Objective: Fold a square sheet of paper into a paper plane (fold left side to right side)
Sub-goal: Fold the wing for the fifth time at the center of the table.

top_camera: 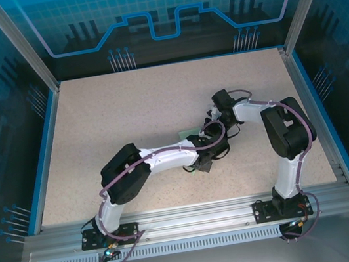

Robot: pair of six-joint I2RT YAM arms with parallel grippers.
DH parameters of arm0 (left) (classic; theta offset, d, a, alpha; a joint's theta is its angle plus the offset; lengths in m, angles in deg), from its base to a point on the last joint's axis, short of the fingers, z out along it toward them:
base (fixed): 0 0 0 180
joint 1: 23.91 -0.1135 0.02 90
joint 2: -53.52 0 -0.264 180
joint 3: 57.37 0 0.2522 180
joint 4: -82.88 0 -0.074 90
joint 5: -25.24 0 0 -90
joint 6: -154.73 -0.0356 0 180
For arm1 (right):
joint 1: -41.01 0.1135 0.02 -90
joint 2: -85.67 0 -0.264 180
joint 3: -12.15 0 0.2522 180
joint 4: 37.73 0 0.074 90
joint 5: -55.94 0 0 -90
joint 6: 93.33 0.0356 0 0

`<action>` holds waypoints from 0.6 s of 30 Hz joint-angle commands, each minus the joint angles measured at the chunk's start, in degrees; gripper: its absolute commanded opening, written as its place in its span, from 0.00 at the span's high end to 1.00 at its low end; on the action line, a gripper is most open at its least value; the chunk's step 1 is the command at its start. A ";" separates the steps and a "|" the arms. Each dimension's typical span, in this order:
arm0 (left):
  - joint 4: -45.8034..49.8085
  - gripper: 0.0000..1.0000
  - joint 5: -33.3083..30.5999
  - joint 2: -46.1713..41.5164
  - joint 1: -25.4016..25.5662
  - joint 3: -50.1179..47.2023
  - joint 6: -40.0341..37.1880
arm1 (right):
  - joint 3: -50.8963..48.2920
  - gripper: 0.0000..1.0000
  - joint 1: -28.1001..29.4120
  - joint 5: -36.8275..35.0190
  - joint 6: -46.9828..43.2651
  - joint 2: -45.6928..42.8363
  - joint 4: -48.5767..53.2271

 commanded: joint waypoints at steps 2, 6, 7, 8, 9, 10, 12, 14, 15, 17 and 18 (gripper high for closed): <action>2.54 0.69 -1.86 1.27 -0.37 1.46 0.03 | 1.24 0.93 1.13 0.48 -0.73 0.64 2.21; 2.79 0.64 -2.67 1.29 -0.42 1.29 0.15 | 1.42 0.92 1.17 0.63 -0.73 0.46 2.40; 2.59 0.61 -2.67 1.20 -0.38 1.25 0.02 | 1.42 0.93 1.12 0.70 -0.73 0.50 2.48; 2.38 0.60 -2.60 1.19 -0.38 1.08 -0.20 | 1.51 0.93 1.16 0.71 -0.65 0.38 2.49; 2.11 0.60 -2.66 1.10 -0.37 0.94 -0.36 | 1.60 0.93 1.15 0.77 -0.64 0.34 2.49; 1.99 0.60 -2.81 1.07 -0.44 0.85 -0.41 | 1.64 0.93 1.13 0.75 -0.64 0.24 2.51; 1.73 0.63 -3.10 1.21 -0.46 0.69 -0.67 | 1.73 0.93 1.10 0.79 -0.68 0.13 2.65; 1.49 0.67 -3.01 1.42 -0.46 0.59 -0.77 | 1.68 0.92 1.17 0.73 -0.72 0.23 2.71; 1.45 0.70 -2.95 1.48 -0.42 0.65 -0.77 | 1.69 0.92 1.15 0.76 -0.70 0.20 2.76; 1.49 0.73 -2.84 1.59 -0.47 0.65 -0.77 | 1.72 0.92 1.10 0.81 -0.73 0.22 2.73; 1.47 0.75 -2.84 1.63 -0.46 0.59 -0.77 | 1.69 0.92 1.17 0.77 -0.78 0.19 2.76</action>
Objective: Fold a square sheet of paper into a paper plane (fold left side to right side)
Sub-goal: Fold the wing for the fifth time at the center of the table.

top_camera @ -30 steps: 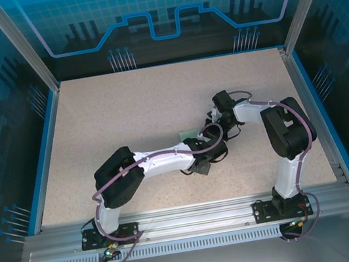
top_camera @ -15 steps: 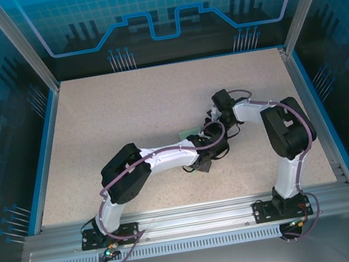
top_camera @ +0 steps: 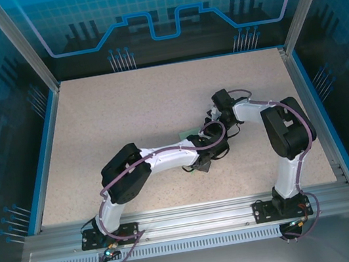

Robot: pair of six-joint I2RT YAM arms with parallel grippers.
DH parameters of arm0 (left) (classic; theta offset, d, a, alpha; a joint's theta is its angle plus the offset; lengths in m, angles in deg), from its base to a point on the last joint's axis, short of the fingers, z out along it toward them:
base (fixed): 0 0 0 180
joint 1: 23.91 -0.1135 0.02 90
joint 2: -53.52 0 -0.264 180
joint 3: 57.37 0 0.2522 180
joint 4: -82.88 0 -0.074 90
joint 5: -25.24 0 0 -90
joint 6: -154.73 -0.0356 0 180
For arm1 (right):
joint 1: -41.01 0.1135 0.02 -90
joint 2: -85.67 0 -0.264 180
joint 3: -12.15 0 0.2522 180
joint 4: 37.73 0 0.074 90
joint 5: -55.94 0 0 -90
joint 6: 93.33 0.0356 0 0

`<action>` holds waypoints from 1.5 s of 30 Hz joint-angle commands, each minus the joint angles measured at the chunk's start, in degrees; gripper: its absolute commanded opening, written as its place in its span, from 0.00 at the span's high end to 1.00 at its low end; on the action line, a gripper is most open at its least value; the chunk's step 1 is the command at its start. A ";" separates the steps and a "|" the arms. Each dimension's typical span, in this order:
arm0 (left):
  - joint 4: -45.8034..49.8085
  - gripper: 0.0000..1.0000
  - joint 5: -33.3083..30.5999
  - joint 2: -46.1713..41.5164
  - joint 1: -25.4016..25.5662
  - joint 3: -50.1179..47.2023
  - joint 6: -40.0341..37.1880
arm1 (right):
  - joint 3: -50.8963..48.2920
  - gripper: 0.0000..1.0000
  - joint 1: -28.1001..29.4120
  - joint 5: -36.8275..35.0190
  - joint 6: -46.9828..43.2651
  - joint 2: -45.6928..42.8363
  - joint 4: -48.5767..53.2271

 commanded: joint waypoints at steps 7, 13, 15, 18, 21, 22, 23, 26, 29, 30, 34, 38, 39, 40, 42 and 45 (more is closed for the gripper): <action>-0.13 0.84 -0.42 0.92 -0.92 -1.25 0.33 | 0.93 0.82 0.60 0.65 -1.35 -2.03 1.11; -3.52 0.93 0.55 -2.03 -1.64 -5.08 0.79 | 0.11 0.62 -2.18 -0.96 -2.34 -8.15 1.11; -5.36 0.94 1.15 -3.42 -1.95 -6.87 0.75 | -0.24 0.58 -3.83 -1.84 -3.24 -10.52 1.95; -8.45 0.95 2.38 -5.82 -2.63 -10.21 0.88 | -1.88 0.52 -6.47 -2.85 -4.76 -13.69 2.67; -13.44 0.95 5.34 -9.33 -4.00 -14.99 0.79 | -4.08 0.47 -8.72 -2.90 -6.52 -16.23 2.04; -15.33 0.95 6.40 -10.54 -4.53 -16.51 0.63 | -4.75 0.46 -9.14 -2.62 -7.02 -16.78 1.63; -17.73 0.95 8.14 -11.99 -5.25 -18.78 0.32 | -5.59 0.45 -9.45 -2.12 -7.75 -17.33 0.90; -25.44 0.96 14.29 -16.33 -7.93 -25.35 -0.10 | -7.80 0.42 -9.67 0.11 -8.97 -18.01 -2.17; -33.58 0.97 19.90 -20.44 -11.04 -31.67 0.28 | -9.83 0.40 -9.41 2.47 -8.99 -17.78 -5.92; -36.40 0.97 22.53 -21.81 -12.17 -34.18 0.35 | -10.40 0.40 -9.20 2.96 -8.99 -17.59 -7.07; -46.41 0.98 31.43 -24.43 -16.25 -40.71 1.39 | -11.65 0.40 -7.19 4.00 -8.90 -16.46 -11.20; -51.50 0.99 36.56 -24.11 -19.06 -43.51 2.87 | -10.83 0.44 -3.68 5.52 -9.12 -13.59 -14.83; -52.80 1.00 37.58 -24.02 -19.64 -44.26 3.43 | -10.56 0.45 -2.78 6.20 -8.91 -12.60 -15.91; -53.80 1.00 38.30 -23.92 -20.21 -44.85 3.82 | -10.25 0.45 -1.96 6.40 -8.59 -11.80 -16.71; -55.89 1.00 40.00 -23.67 -21.47 -46.03 4.83 | -9.46 0.45 -0.10 5.76 -8.05 -10.19 -17.69; -58.78 1.00 41.94 -23.58 -22.77 -47.85 6.06 | -7.37 0.47 2.26 4.05 -8.24 -7.58 -16.64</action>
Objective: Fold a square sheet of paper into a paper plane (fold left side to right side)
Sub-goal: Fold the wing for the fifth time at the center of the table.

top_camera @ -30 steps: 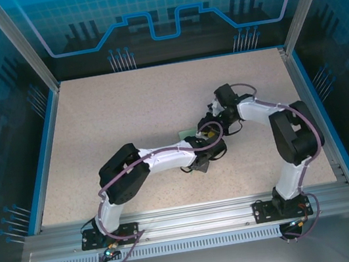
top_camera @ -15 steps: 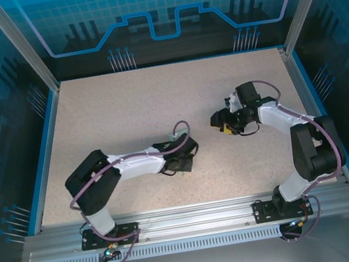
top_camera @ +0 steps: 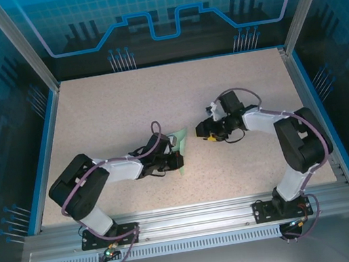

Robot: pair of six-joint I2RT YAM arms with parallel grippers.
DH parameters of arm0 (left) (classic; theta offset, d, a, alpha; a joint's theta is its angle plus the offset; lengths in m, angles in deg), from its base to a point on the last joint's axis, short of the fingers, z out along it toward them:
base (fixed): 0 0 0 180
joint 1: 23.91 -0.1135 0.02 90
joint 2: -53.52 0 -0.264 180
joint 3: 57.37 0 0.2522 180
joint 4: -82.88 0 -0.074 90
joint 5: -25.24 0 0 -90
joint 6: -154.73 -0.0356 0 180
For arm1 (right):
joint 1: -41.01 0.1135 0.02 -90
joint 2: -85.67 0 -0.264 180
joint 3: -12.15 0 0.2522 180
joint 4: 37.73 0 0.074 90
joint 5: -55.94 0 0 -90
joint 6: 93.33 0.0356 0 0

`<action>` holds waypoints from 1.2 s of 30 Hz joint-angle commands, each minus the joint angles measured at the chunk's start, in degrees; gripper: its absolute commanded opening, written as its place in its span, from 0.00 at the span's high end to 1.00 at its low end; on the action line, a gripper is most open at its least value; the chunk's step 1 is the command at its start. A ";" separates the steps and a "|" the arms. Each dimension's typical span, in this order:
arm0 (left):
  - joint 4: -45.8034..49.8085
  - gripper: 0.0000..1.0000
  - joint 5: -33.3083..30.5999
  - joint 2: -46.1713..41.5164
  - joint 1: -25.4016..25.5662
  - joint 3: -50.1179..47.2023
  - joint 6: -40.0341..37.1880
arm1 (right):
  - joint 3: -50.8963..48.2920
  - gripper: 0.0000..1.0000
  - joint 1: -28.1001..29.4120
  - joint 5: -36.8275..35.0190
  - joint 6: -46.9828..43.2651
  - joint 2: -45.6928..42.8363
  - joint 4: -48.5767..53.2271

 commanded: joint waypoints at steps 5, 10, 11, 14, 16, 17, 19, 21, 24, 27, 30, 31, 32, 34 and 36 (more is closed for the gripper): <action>-6.87 1.00 6.00 0.31 -2.31 -3.10 2.98 | 5.20 0.52 4.29 -0.68 0.18 5.59 -0.75; -8.64 1.00 6.39 0.22 -3.20 -4.41 4.11 | 8.15 0.58 6.26 -1.54 0.35 8.25 1.33; -9.29 1.00 6.70 0.17 -3.33 -4.78 4.41 | 8.83 0.59 6.56 -1.69 0.41 8.79 1.69; -9.82 1.00 6.93 0.18 -3.67 -5.15 4.59 | 10.39 0.61 7.50 -1.97 0.84 10.36 2.44; -10.05 1.00 7.06 0.23 -3.78 -5.23 4.59 | 11.43 0.62 8.06 -2.02 0.86 11.58 2.83; -10.11 1.00 7.11 0.23 -3.86 -5.33 4.68 | 11.90 0.63 8.42 -2.18 1.01 12.17 3.09; -10.44 1.00 7.13 0.30 -3.92 -5.49 4.85 | 12.60 0.64 8.85 -2.31 1.35 13.13 3.08; -10.83 1.00 7.17 0.31 -4.02 -5.76 5.02 | 13.16 0.67 9.18 -2.31 1.74 14.12 3.03; -11.54 1.00 7.37 0.31 -4.37 -6.18 5.28 | 14.13 0.67 9.73 -2.49 2.08 15.32 3.16; -12.03 1.00 7.76 0.73 -4.57 -6.30 5.51 | 15.05 0.67 10.20 -2.61 2.17 16.48 3.27; -12.42 1.00 8.20 1.26 -4.78 -6.19 5.72 | 15.82 0.67 10.72 -2.92 2.26 17.52 3.60; -12.48 0.99 8.29 1.43 -4.78 -6.15 5.74 | 16.08 0.67 10.88 -2.96 2.26 17.90 3.81; -12.51 0.96 8.49 1.61 -4.88 -6.12 5.73 | 16.32 0.67 10.90 -3.12 2.22 18.20 4.19; -12.51 0.93 8.76 1.63 -5.02 -6.03 5.73 | 16.67 0.67 10.92 -3.69 2.09 18.70 5.18; -12.44 0.91 8.89 1.50 -5.02 -6.03 5.64 | 17.01 0.67 10.93 -4.43 1.86 19.06 6.47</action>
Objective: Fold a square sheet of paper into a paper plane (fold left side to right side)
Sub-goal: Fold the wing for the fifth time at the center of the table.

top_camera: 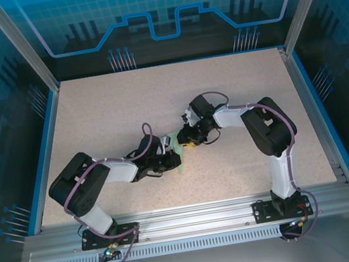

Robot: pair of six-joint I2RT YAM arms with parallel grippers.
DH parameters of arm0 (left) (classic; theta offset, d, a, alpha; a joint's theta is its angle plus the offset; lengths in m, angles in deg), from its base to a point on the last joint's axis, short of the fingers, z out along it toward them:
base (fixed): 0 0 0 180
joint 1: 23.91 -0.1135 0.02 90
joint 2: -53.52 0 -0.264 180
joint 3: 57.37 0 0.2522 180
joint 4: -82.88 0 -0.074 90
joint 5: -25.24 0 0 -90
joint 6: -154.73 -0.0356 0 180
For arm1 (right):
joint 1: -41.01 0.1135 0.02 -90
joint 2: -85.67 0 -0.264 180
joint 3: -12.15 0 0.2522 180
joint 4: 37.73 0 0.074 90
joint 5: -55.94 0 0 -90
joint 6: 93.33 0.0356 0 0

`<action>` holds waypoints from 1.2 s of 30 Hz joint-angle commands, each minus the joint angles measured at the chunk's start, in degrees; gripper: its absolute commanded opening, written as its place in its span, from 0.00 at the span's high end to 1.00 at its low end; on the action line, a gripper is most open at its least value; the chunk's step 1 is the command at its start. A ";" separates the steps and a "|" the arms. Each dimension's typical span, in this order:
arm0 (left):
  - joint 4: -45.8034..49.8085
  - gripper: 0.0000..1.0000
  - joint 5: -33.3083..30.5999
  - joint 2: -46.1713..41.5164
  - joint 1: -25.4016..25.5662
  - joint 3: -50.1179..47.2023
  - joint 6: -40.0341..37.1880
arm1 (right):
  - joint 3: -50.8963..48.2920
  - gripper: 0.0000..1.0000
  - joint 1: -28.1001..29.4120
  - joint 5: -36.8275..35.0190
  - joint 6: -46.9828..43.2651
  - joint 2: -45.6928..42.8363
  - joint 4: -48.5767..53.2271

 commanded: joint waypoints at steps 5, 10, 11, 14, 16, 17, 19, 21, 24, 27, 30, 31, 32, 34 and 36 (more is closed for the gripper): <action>-0.63 0.82 1.76 -0.46 -0.73 -0.45 0.14 | 1.87 0.67 0.99 -1.84 -0.17 2.36 4.36; -0.10 0.72 1.93 -2.15 -0.81 -0.22 0.22 | 2.22 0.67 0.97 -2.03 -0.48 2.73 4.89; 0.20 0.70 1.94 -2.56 -0.80 -0.09 0.23 | 2.22 0.67 0.99 -2.03 -0.56 2.75 5.03; 1.33 0.62 1.77 -4.12 -1.24 0.09 0.27 | 2.22 0.67 0.91 -2.02 -0.72 2.73 5.14; 2.94 0.55 1.61 -5.54 -2.06 0.18 0.31 | 2.22 0.67 0.98 -2.11 -0.79 2.62 5.27; 4.10 0.51 1.39 -6.50 -2.76 0.29 0.23 | 2.22 0.67 0.96 -2.06 -0.79 2.54 5.25; 5.63 0.45 1.31 -8.19 -4.45 0.19 0.31 | 2.23 0.67 0.95 -2.04 -0.88 2.46 5.34; 7.21 0.41 1.26 -9.49 -6.29 0.26 0.38 | 2.26 0.67 0.95 -2.02 -0.95 2.34 5.42; 8.37 0.41 2.23 -9.52 -9.04 0.92 0.64 | 2.15 0.67 0.93 -2.10 -0.97 2.09 5.51; 7.61 0.46 3.68 -7.78 -10.53 2.04 0.75 | 2.13 0.67 0.97 -1.93 -0.92 2.07 5.34; 6.18 0.52 5.13 -5.07 -10.80 3.78 1.34 | 2.06 0.67 0.89 -2.09 -0.87 2.03 5.42; 5.63 0.53 5.69 -3.81 -10.80 4.34 1.73 | 2.04 0.67 0.95 -2.11 -0.83 1.91 5.43; 4.99 0.55 6.17 -2.62 -10.82 5.00 2.19 | 2.00 0.67 0.96 -2.11 -0.87 1.97 5.42; 3.69 0.58 7.27 -0.56 -10.76 6.13 2.91 | 1.96 0.67 0.92 -2.18 -0.87 1.84 5.42; 2.88 0.62 7.91 1.16 -10.82 6.98 3.38 | 1.89 0.67 0.96 -2.11 -0.87 1.86 5.51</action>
